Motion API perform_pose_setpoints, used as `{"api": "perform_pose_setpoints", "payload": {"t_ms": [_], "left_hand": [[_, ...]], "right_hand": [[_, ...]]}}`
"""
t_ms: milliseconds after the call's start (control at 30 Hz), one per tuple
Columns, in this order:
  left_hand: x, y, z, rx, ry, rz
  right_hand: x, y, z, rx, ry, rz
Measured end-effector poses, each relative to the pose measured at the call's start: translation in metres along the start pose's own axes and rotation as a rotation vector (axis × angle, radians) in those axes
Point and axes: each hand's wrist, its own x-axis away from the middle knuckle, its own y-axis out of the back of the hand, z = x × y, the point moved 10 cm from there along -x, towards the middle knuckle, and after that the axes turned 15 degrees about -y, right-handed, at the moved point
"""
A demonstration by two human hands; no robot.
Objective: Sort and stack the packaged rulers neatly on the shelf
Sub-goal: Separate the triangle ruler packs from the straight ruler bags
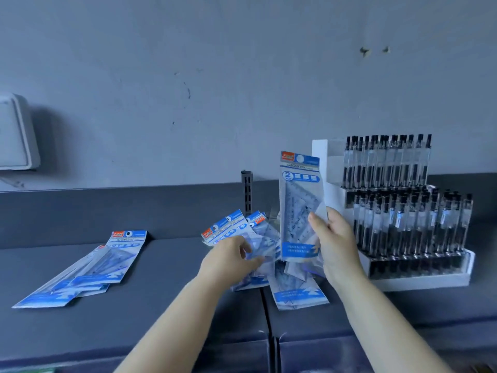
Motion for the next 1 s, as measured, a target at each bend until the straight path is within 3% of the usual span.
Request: {"api": "perform_pose_setpoints", "payload": {"t_ms": [267,533,700,833,1000], "left_hand": [[-0.017,-0.01,0.007,-0.205,0.064,0.01],[-0.024,-0.015,0.017,0.004,0.024,-0.015],[-0.021,-0.014,0.015,-0.048,0.076,-0.041],[-0.023,-0.012,0.016,0.154,0.088,-0.053],[-0.016,0.005,0.031,0.436,0.184,-0.202]], "right_hand": [[-0.01,0.013,-0.021,0.006,-0.111,-0.058],[-0.009,0.008,-0.019,0.123,-0.06,-0.05],[-0.007,0.007,-0.016,0.127,-0.058,-0.051],[-0.004,0.008,-0.009,0.124,-0.021,-0.075],[0.001,0.007,-0.003,0.197,0.028,-0.114]]}}
